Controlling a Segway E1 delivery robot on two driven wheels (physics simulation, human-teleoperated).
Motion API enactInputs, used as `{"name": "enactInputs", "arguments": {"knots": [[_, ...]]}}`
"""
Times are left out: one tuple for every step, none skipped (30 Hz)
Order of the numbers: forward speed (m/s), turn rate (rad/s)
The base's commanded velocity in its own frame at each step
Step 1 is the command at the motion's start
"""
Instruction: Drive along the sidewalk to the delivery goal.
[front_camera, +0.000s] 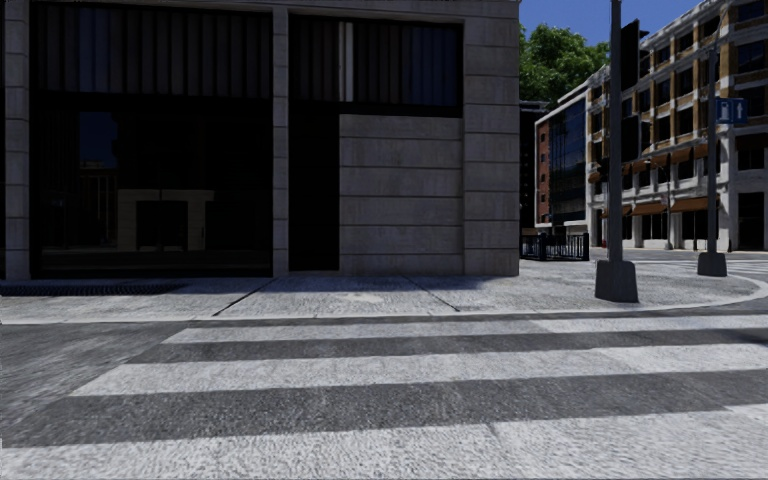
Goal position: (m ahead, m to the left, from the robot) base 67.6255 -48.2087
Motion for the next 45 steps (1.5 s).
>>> {"name": "enactInputs", "arguments": {"knots": [[2.00,0.00],[2.00,-0.01],[2.00,-0.05],[2.00,-0.05],[2.00,-0.08],[2.00,-0.10],[2.00,-0.12],[2.00,-0.12],[2.00,-0.14],[2.00,-0.21],[2.00,-0.21],[2.00,-0.26],[2.00,-0.27],[2.00,-0.28],[2.00,-0.28],[2.00,-0.28],[2.00,-0.28],[2.00,-0.28],[2.00,-0.28],[2.00,-0.28],[2.00,-0.28],[2.00,-0.28],[2.00,-0.28],[2.00,-0.30],[2.00,-0.31],[2.00,-0.32],[2.00,-0.32],[2.00,-0.32],[2.00,-0.33],[2.00,-0.33],[2.00,-0.36],[2.00,-0.41],[2.00,-0.44],[2.00,-0.44],[2.00,-0.44],[2.00,-0.44],[2.00,-0.44],[2.00,-0.44],[2.00,-0.44],[2.00,-0.45],[2.00,-0.45],[2.00,-0.45],[2.00,-0.47],[2.00,-0.48],[2.00,-0.48]]}}
